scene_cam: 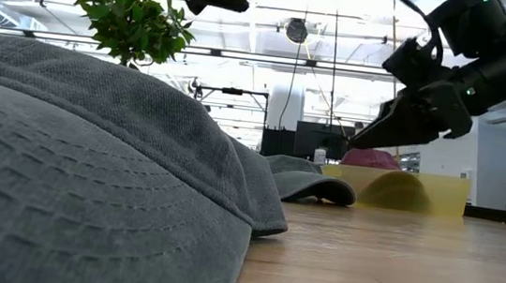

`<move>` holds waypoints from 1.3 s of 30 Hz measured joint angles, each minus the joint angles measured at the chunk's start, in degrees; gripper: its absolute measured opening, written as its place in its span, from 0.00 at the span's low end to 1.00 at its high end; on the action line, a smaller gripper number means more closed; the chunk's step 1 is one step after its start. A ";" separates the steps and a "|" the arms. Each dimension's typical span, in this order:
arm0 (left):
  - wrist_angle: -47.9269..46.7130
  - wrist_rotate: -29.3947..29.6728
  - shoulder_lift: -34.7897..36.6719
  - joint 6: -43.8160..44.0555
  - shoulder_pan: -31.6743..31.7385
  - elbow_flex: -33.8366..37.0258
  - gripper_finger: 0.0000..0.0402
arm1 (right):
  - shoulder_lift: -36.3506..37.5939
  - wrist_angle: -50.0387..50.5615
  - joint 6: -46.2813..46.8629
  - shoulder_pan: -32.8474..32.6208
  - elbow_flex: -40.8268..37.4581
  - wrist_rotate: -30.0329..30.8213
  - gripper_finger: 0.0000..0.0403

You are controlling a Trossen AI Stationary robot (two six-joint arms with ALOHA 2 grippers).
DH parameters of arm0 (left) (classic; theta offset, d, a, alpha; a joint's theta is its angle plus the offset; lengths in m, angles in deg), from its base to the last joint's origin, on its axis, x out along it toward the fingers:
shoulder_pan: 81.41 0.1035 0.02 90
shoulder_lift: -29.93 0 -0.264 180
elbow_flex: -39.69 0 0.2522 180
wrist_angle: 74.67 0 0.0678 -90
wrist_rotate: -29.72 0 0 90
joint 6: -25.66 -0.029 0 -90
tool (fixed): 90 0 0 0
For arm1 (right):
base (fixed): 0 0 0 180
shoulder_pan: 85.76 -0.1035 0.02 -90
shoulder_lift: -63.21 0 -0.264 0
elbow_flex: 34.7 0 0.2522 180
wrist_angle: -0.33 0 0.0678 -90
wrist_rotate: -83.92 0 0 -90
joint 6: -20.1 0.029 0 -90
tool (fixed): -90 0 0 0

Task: Pick & Place hat
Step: Put the gray cap into the transparent bin

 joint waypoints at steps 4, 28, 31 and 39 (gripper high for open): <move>-1.55 0.00 0.00 0.04 -0.15 0.00 0.22 | 0.63 -1.54 -0.56 -0.10 0.02 0.30 0.32; -0.23 0.02 0.00 0.83 -0.48 0.00 0.22 | 0.39 3.03 -1.07 -0.07 0.02 3.99 0.32; -0.08 0.02 0.00 0.70 -0.46 0.00 0.22 | -0.95 3.27 -1.43 -0.05 0.02 7.49 0.32; 0.96 0.04 0.00 0.52 -0.46 0.00 0.22 | -8.10 -1.08 -4.11 -0.09 0.00 11.08 0.37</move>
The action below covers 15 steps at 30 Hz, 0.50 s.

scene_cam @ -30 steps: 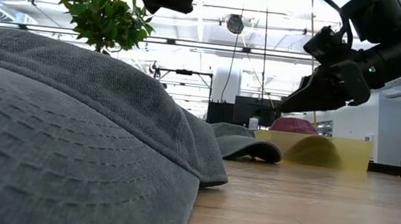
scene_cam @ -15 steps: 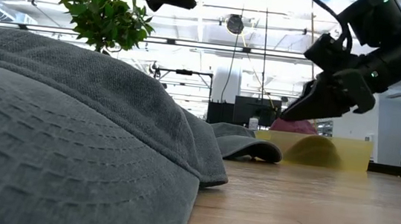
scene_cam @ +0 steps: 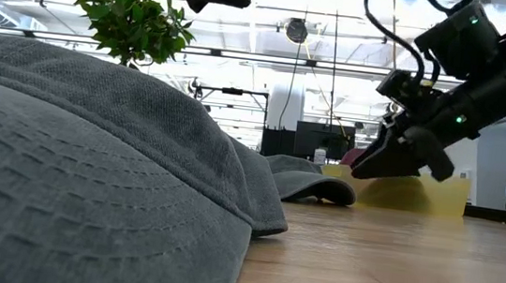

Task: Pick & Place hat
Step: Put the gray cap into the transparent bin

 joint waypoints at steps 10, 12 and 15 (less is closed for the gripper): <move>-0.45 -0.01 -0.02 0.37 0.00 0.00 0.22 | -6.32 -8.65 -2.19 0.59 0.00 1.25 0.49; -0.44 -0.01 -0.02 0.37 0.00 0.00 0.22 | -6.80 -8.37 -2.21 0.59 0.00 1.68 0.49; -0.28 -0.02 -0.02 0.37 0.00 0.00 0.22 | -7.33 -8.33 -2.54 0.61 -0.04 5.15 0.49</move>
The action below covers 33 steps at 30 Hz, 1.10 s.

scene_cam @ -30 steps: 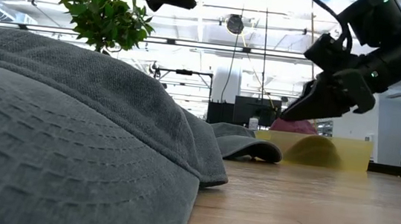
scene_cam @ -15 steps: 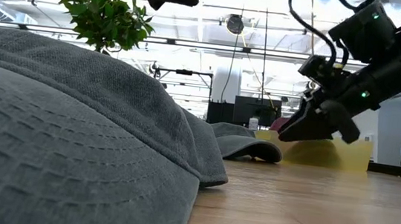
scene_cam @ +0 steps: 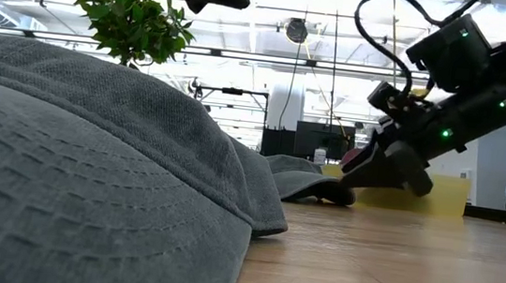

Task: Pick & Place hat
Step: Put the gray cap into the transparent bin

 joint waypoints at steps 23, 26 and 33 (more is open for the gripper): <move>-0.05 0.00 0.00 0.00 -0.04 0.00 0.22 | 0.00 0.76 -0.90 0.79 0.00 1.57 0.45; -0.05 0.00 0.00 0.05 -0.04 0.00 0.22 | 0.00 1.48 -0.87 0.96 0.00 -0.57 0.45; -0.05 0.02 0.00 0.07 -0.02 0.00 0.22 | 0.00 5.18 -0.02 1.38 0.00 0.18 0.45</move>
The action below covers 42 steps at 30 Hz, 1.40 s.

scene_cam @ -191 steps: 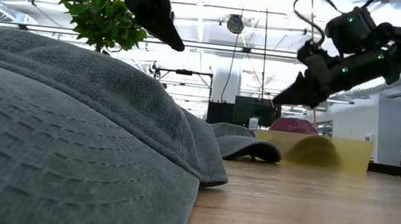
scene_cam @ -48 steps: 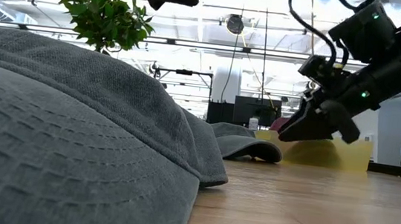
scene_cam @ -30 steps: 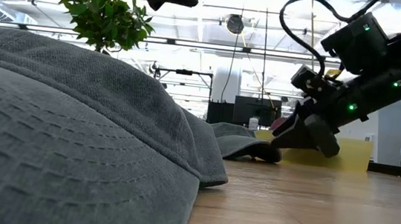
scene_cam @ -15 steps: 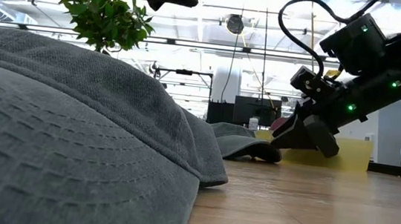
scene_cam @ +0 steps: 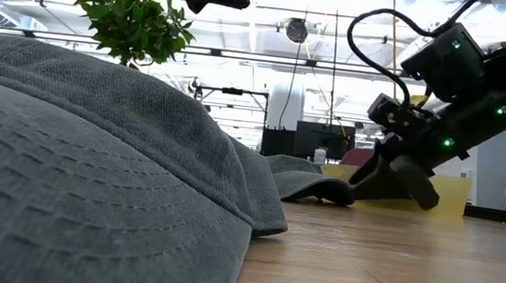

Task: Pick & Place hat
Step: Put the gray cap into the transparent bin

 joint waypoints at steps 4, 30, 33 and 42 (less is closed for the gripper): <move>-0.02 0.00 -0.01 0.02 0.02 0.00 0.22 | 0.00 -1.07 0.37 0.39 0.02 1.38 0.45; 0.24 0.00 -0.02 0.07 0.02 0.00 0.22 | -1.43 -4.86 2.12 2.19 0.05 -1.57 0.45; 0.29 0.02 -0.02 0.07 0.02 0.00 0.22 | -4.51 -8.21 1.46 2.23 0.07 -1.57 0.45; 0.33 0.07 -0.02 -0.41 0.02 0.00 0.22 | -9.79 -13.26 0.55 2.23 0.11 0.39 0.40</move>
